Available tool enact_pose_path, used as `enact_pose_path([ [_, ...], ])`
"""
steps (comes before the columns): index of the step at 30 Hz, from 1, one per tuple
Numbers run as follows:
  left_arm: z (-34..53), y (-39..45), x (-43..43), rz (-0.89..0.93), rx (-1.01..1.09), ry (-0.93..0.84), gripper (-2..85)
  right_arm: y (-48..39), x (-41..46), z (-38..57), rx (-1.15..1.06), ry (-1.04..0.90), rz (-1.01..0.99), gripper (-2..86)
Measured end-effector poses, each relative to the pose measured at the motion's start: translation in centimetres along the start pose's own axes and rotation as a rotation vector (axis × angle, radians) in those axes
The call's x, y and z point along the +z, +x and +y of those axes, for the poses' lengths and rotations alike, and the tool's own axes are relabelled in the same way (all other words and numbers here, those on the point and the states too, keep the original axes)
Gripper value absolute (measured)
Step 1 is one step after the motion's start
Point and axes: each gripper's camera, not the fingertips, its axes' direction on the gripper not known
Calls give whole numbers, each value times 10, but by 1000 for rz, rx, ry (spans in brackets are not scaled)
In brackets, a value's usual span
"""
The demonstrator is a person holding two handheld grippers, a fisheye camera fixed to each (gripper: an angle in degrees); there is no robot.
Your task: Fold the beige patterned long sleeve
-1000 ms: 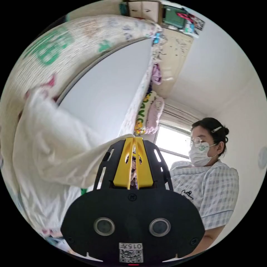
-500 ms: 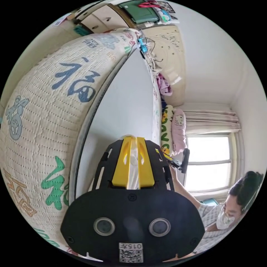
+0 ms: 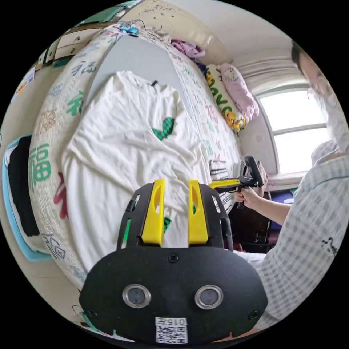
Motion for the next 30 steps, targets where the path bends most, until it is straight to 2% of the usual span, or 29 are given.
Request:
enact_pose_path([
  [6, 52, 67, 78, -33, 81, -167, 130, -21, 22, 16, 20, -55, -17, 44],
  [11, 78, 109, 111, -69, 185, -182, 143, -67, -17, 19, -78, 29, -231, 7],
  [17, 108, 128, 116, -164, 124, -84, 164, -150, -45, 12, -176, 112, -401, 4],
  [22, 136, 113, 96, -187, -35, 77, 123, -222, -39, 5, -251, 122, -451, 7],
  [23, 139, 110, 93, -170, -52, 92, 116, -241, -35, 3, -269, 118, -450, 9],
  [25, 151, 97, 81, -131, -97, 143, 45, -268, -30, 3, -285, 129, -436, 14],
  [30, 174, 67, 24, -211, -150, 280, 5, -347, -36, 22, -346, 295, -248, 46],
])
